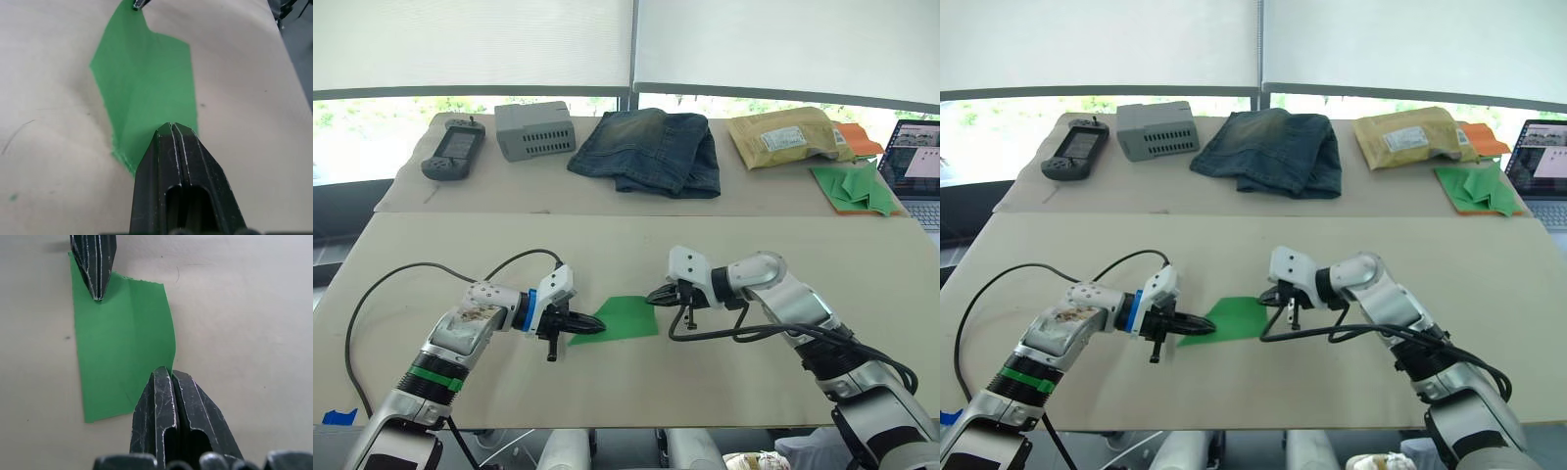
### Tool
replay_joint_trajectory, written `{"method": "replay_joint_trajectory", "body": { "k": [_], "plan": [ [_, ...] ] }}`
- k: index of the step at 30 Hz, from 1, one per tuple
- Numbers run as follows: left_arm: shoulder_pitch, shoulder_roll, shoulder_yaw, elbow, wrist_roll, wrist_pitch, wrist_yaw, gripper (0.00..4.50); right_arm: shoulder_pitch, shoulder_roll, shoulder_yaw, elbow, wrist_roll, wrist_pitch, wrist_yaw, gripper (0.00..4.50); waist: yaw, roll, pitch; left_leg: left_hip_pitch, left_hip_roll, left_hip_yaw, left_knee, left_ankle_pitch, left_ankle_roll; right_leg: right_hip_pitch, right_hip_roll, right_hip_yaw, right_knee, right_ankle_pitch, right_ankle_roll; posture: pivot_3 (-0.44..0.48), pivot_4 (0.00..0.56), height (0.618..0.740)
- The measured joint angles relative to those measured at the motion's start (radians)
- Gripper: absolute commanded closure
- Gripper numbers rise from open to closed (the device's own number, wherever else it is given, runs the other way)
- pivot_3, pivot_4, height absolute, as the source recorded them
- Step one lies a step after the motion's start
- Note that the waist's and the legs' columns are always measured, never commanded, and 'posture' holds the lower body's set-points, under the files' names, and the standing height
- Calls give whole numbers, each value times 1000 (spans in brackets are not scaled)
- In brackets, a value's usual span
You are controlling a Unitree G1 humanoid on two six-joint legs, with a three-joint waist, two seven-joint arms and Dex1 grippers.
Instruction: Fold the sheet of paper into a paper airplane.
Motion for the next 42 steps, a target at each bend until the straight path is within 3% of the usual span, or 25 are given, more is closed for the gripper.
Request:
{"method": "replay_joint_trajectory", "body": {
  "k": [10, 17, 23, 33, 42],
  "plan": [
    [49, 0, 14, -16, 1, -59, 14, 4500, 67, -12, -32, -69, -10, -66, 1, 4430, -1, 0, 0, 1, 0, 0, 0, 0, 0, 1, 0, 0, 1, -1, 2, 0, 150, 728],
    [42, -3, 11, -10, 10, -63, 14, 4500, 150, -38, -37, -106, -79, -291, -14, 4430, 0, 0, 0, 2, 0, 0, 0, 0, 0, 2, 0, 0, 1, -2, 4, 0, 150, 728],
    [39, -10, 9, -6, 17, -63, 16, 4500, 289, -40, -46, -109, -216, -556, -145, 4430, 2, 0, 0, 4, 0, 1, 0, 0, 0, 3, 0, 1, 1, -3, 4, 0, 150, 728],
    [23, -17, 0, 8, 18, -60, 13, 4500, 343, -47, -42, 43, -567, -1003, -484, 4430, 4, 0, 0, 5, -2, 1, 0, 0, 0, 4, -1, 1, 1, -3, 4, 0, 150, 728],
    [9, -23, 6, 25, 7, -26, 6, 4500, 309, -47, -16, 167, -586, -1139, -573, 4430, 0, -5, -4, 10, -1, 1, 0, 0, 0, 9, 0, 2, 1, -3, 3, 0, 150, 728]
  ]
}}
